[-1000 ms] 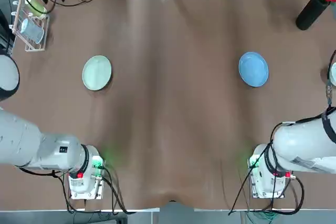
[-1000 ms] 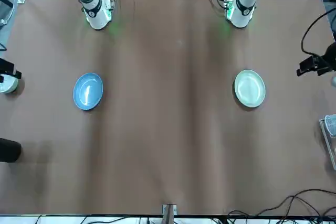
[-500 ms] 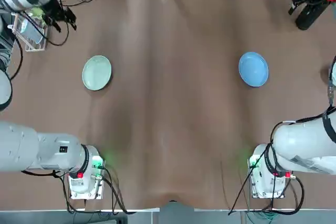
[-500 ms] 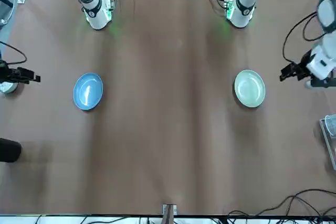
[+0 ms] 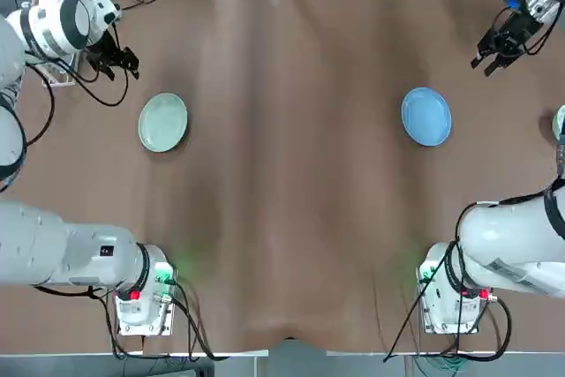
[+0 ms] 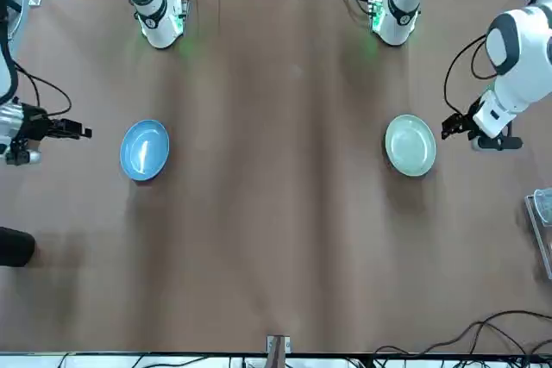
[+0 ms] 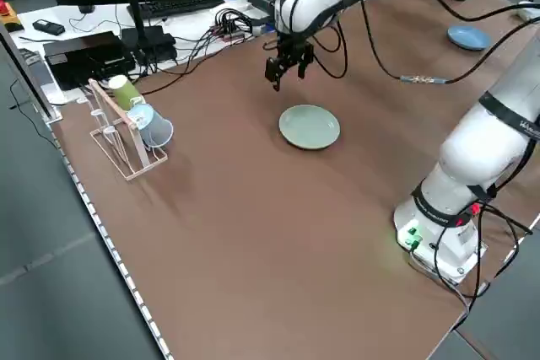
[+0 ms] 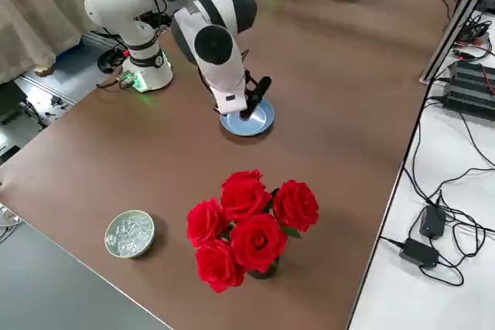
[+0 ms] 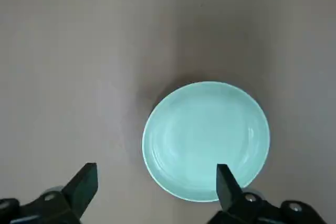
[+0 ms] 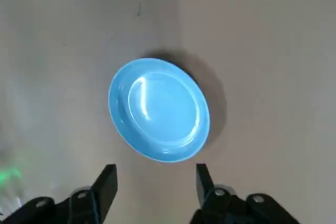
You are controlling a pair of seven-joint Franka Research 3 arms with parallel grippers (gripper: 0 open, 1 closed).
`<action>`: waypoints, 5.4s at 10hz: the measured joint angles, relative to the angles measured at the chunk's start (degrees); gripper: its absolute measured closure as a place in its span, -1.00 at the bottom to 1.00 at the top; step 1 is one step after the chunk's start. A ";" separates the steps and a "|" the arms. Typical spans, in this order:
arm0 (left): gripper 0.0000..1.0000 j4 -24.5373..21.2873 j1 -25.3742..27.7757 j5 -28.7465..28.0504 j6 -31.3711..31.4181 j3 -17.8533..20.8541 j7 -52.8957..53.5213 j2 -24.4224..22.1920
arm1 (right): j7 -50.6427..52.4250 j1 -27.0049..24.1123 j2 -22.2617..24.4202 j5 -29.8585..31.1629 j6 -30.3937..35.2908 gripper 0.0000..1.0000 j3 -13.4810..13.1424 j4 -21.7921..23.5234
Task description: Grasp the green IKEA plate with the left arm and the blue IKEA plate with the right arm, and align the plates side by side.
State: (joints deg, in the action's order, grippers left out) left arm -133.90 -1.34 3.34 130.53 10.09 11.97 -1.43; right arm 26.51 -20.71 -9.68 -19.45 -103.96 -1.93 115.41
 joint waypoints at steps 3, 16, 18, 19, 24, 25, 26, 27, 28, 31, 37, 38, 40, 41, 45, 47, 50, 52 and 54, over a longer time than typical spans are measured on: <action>-0.99 -0.33 2.77 0.00 3.07 0.02 2.27 3.60 | 5.48 0.01 -0.12 -1.76 -11.69 -0.34 0.18 8.80; -0.88 -1.01 4.91 2.43 10.95 -2.48 2.62 14.07 | 20.04 -1.66 -11.95 -15.07 -19.54 -0.29 0.72 14.21; -0.83 -1.05 4.91 2.44 11.07 -2.91 2.62 15.13 | 20.08 -1.05 -12.14 -15.94 -19.54 -0.24 0.88 14.21; -0.83 -1.05 4.90 2.44 11.42 -3.17 2.62 15.81 | 20.13 -0.58 -12.14 -16.91 -19.54 -0.20 0.90 14.21; -0.83 -1.06 4.90 2.44 14.48 -3.90 2.62 18.62 | 20.15 2.31 -12.16 -20.04 -19.54 -0.15 1.00 14.22; -0.82 -1.06 4.90 2.44 14.68 -4.03 2.62 18.81 | 20.15 2.79 -12.19 -20.94 -19.54 -0.15 1.00 14.35; -0.82 -1.05 4.90 2.44 14.76 -4.17 2.62 18.83 | 20.15 3.46 -12.26 -22.35 -19.66 -0.15 1.01 14.71; -0.82 -1.05 4.90 2.45 14.77 -4.22 2.62 18.83 | 20.16 4.46 -12.35 -23.84 -20.45 -0.15 1.02 15.16; -0.82 -1.07 4.90 2.48 14.77 -4.23 2.62 18.84 | 20.16 5.84 -12.43 -25.34 -21.55 -0.15 1.04 15.62; -0.82 -2.81 4.90 2.51 14.56 -4.24 2.62 18.74 | 20.16 9.51 -12.54 -29.25 -22.92 -0.15 1.09 15.84; -0.82 -4.99 5.33 2.64 13.30 -4.33 1.96 17.57 | 20.15 19.03 -12.59 -38.14 -28.93 0.19 1.20 16.07; -0.82 -5.00 5.33 2.65 13.30 -4.55 1.46 17.53 | 20.16 20.82 -12.63 -40.09 -30.36 0.22 1.21 16.13; -0.82 -4.98 5.35 2.70 13.34 -5.68 0.02 17.48 | 20.10 24.79 -12.92 -43.56 -32.95 0.29 1.23 16.25; -0.82 -4.87 5.36 3.10 13.40 -6.68 -1.22 17.48 | 20.10 25.95 -13.18 -44.98 -33.28 0.32 1.23 16.25; -0.82 -3.47 5.34 5.10 14.55 -9.21 -2.30 18.18 | 20.11 33.10 -13.48 -53.83 -38.65 0.46 1.23 16.27; -0.83 -2.27 5.34 5.11 16.02 -10.63 -4.30 19.73 | 20.09 37.18 -13.51 -58.92 -41.67 0.46 1.25 16.26; -0.83 -0.05 5.33 5.12 16.25 -13.42 -8.30 21.52 | 19.94 42.48 -13.60 -65.36 -44.46 0.46 1.24 16.23; -0.83 0.82 5.34 5.12 16.28 -14.61 -10.40 22.17 | 19.91 43.10 -13.60 -67.26 -44.67 0.46 1.22 16.20; -0.84 1.06 5.30 5.12 16.33 -16.23 -13.81 22.60 | 19.91 44.48 -13.64 -70.77 -45.90 0.46 1.22 16.15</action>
State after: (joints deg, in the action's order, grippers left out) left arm -132.84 3.95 8.46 146.86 -6.14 -1.84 21.17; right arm 46.42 23.77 -23.32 -90.22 -149.86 -0.71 131.56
